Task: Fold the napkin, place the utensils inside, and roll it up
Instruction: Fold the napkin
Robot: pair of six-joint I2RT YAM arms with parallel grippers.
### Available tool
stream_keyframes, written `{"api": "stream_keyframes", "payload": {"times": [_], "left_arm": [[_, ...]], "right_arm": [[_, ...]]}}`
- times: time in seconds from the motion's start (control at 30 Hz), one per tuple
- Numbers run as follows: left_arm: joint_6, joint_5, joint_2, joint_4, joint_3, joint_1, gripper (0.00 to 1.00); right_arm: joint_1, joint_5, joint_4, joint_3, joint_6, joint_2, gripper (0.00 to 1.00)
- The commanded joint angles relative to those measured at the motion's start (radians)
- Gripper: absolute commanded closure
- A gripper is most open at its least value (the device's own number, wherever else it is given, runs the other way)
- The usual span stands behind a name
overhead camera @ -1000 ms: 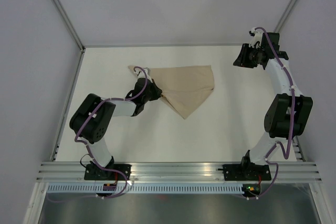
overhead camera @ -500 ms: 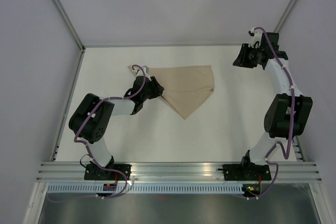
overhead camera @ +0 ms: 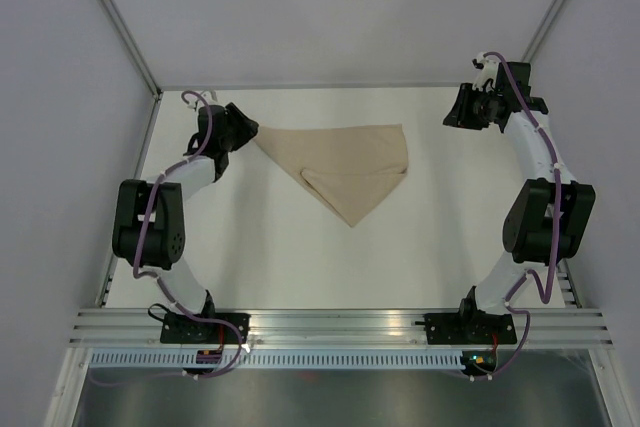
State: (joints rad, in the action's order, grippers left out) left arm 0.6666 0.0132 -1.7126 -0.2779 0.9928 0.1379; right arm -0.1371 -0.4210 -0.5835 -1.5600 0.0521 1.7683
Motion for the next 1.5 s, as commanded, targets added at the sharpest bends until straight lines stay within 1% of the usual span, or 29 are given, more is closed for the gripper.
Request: {"api": "stream_keyframes", "payload": {"times": [0.0,0.07,0.2,0.27,0.33,0.47,0.63,0.8,1.17,1.37,1.4,1.47], "left_arm": [[0.051,-0.071,-0.074,0.083,0.114,-0.044,0.41],[0.065,-0.087,-0.111,0.098,0.15,-0.075,0.41],[0.076,-0.093,-0.2,0.14,0.225,-0.098,0.41],[0.079,-0.108,-0.235,0.132,0.24,-0.109,0.41],[0.08,-0.157,-0.258,0.105,0.251,-0.118,0.41],[0.076,-0.177,-0.297,0.068,0.259,-0.121,0.39],[0.097,-0.168,-0.34,0.074,0.276,-0.121,0.39],[0.105,-0.139,-0.383,0.104,0.325,-0.121,0.41],[0.134,-0.122,-0.436,0.124,0.371,-0.121,0.48],[0.143,-0.111,-0.453,0.146,0.398,-0.121,0.57],[0.145,-0.111,-0.455,0.148,0.4,-0.121,0.6],[0.146,-0.113,-0.463,0.148,0.409,-0.119,0.63]], "right_arm": [[0.013,0.007,-0.009,-0.02,0.017,-0.013,0.64],[0.017,0.007,-0.018,-0.029,0.018,-0.013,0.64],[0.022,0.007,-0.026,-0.051,0.02,-0.017,0.64],[0.022,0.005,-0.026,-0.054,0.023,-0.018,0.65],[0.024,0.005,-0.027,-0.054,0.023,-0.017,0.65],[0.022,0.007,-0.033,-0.054,0.02,-0.017,0.65],[0.022,0.011,-0.033,-0.052,0.014,-0.018,0.65],[0.024,0.007,-0.032,-0.051,0.017,-0.015,0.65],[0.024,0.001,-0.026,-0.048,0.015,-0.009,0.65],[0.024,-0.007,-0.024,-0.046,0.018,-0.01,0.65],[0.024,-0.007,-0.024,-0.046,0.018,-0.01,0.65],[0.024,-0.009,-0.024,-0.046,0.02,-0.01,0.65]]}}
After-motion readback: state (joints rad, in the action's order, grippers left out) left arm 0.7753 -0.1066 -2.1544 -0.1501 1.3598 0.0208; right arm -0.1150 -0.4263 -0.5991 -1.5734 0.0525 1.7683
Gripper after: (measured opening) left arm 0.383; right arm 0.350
